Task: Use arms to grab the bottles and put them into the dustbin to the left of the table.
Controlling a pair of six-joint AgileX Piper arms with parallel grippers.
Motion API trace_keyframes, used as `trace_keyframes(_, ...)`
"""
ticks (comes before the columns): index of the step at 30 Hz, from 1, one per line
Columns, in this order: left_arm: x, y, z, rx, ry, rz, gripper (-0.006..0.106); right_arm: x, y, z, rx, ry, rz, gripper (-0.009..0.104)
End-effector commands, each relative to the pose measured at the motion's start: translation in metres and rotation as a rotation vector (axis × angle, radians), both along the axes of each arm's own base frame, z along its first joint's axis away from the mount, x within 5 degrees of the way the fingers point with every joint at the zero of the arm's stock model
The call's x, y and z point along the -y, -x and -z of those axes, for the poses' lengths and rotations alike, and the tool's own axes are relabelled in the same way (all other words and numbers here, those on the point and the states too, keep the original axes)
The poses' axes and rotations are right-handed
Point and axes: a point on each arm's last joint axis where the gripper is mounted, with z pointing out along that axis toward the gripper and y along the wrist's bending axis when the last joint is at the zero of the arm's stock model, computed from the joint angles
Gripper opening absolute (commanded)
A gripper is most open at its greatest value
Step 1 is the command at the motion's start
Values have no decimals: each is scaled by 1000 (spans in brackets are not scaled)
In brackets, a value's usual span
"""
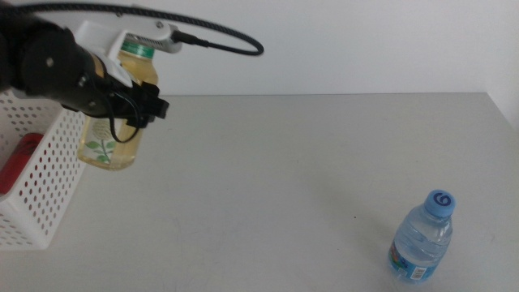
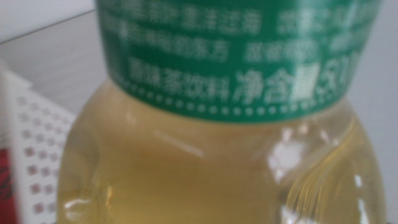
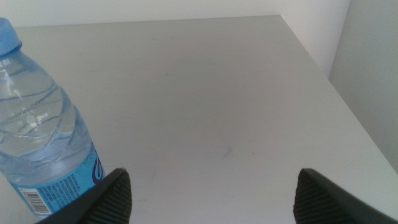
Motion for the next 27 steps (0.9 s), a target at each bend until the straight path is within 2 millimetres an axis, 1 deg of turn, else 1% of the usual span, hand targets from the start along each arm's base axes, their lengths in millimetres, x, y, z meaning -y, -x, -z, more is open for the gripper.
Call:
trace_keyframes(1, -14, -2, -50, 83, 0, -1, -2, 0, 0, -9, 85, 38, -4, 67)
trace_keyframes(4, -30, -8, -69, 39, 18, -1, -2, 0, 0, -9, 85, 38, -4, 67)
trace_keyframes(6, -47, -12, -78, 18, 26, -12, -2, 0, 0, -9, 85, 38, -4, 67)
trace_keyframes(7, -52, -12, -80, 8, 29, -11, -2, 0, 0, -9, 85, 38, -4, 67)
trace_keyframes(11, -91, -13, -92, 27, 44, -118, -2, 0, 0, -9, 85, 38, -4, 67)
trace_keyframes(13, -110, -14, -94, 44, 39, -171, -2, 0, 0, -9, 85, 38, -4, 67)
trace_keyframes(14, -122, -14, -94, 49, 34, -206, -2, 0, 0, -9, 85, 38, -4, 67)
trace_keyframes(17, -148, -19, -85, 23, 18, -264, -2, 0, 0, -9, 85, 38, -4, 67)
trace_keyframes(19, -160, -25, -75, -8, 12, -286, -2, 0, 0, -9, 84, 38, -4, 67)
trace_keyframes(21, -170, -33, -61, -50, 17, -307, -2, 0, 0, -9, 84, 38, -4, 67)
trace_keyframes(25, -181, -49, -34, -120, 32, -327, -1, 0, 0, -9, 84, 38, -4, 67)
trace_keyframes(27, -184, -59, -16, -169, 38, -329, 0, 0, 0, -9, 84, 38, -4, 67)
